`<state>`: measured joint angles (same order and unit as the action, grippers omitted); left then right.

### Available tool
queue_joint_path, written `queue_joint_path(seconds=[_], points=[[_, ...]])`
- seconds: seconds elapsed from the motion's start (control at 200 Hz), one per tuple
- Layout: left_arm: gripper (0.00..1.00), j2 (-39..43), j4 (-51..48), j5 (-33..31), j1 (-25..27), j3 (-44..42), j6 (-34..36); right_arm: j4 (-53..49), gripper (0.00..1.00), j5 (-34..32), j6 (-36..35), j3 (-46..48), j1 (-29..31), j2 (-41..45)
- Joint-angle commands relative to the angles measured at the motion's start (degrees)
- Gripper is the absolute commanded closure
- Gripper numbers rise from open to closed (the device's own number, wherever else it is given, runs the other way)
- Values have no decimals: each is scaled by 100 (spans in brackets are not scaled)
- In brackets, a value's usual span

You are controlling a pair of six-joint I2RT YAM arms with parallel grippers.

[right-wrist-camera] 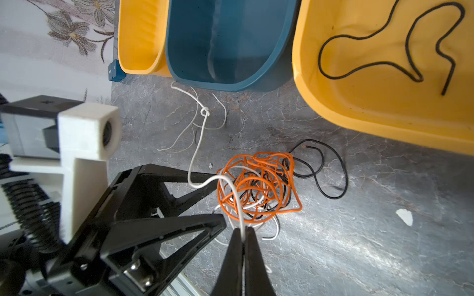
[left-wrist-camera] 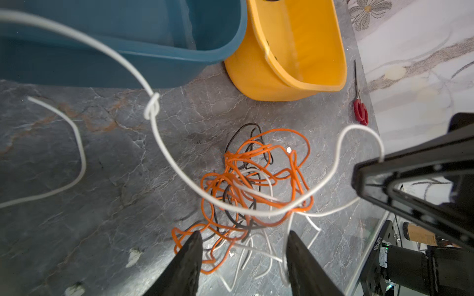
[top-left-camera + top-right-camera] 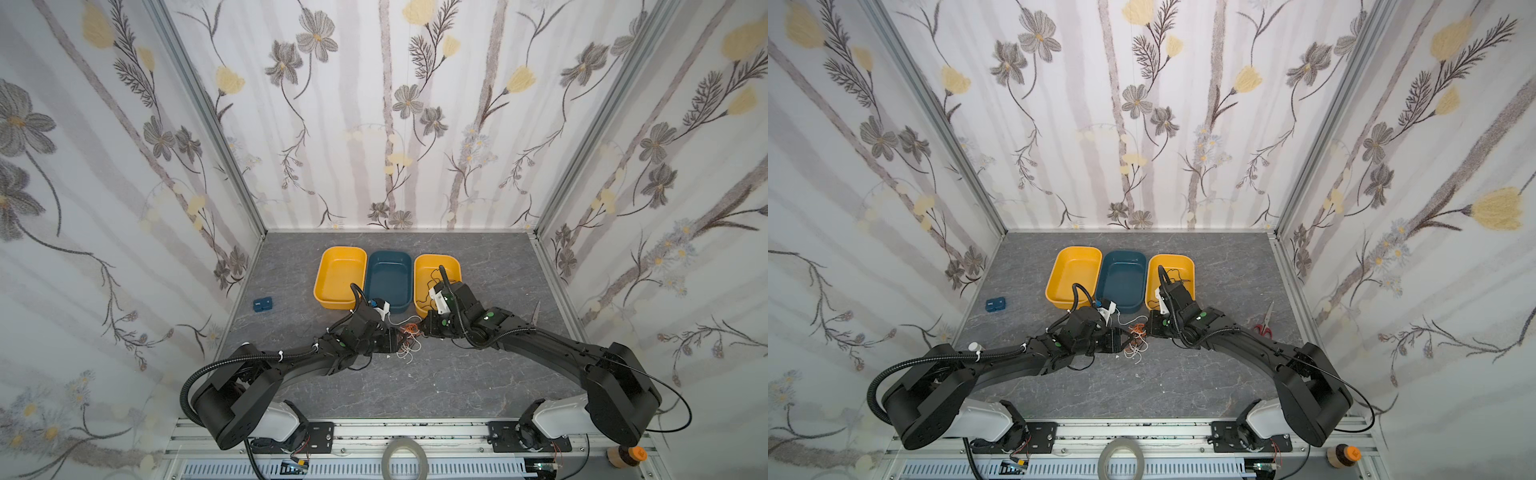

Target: Untangle the cables

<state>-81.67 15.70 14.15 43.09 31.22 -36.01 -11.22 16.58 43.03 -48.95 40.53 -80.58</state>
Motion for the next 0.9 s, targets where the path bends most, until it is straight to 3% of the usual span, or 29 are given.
queue_joint_path(seconds=[0.0,0.185,0.545,0.894], points=[[49,-199,289,-69,-7,63,59,194,100,183,28,-9,5,26],[70,-501,329,-80,-2,175,6,164,100,264,-44,-5,10,179],[96,-352,-29,-298,-81,97,-64,-662,100,-172,-520,-93,-178,798],[100,16,-255,-288,-230,-102,-58,-1166,100,-488,-813,-38,-647,1278]])
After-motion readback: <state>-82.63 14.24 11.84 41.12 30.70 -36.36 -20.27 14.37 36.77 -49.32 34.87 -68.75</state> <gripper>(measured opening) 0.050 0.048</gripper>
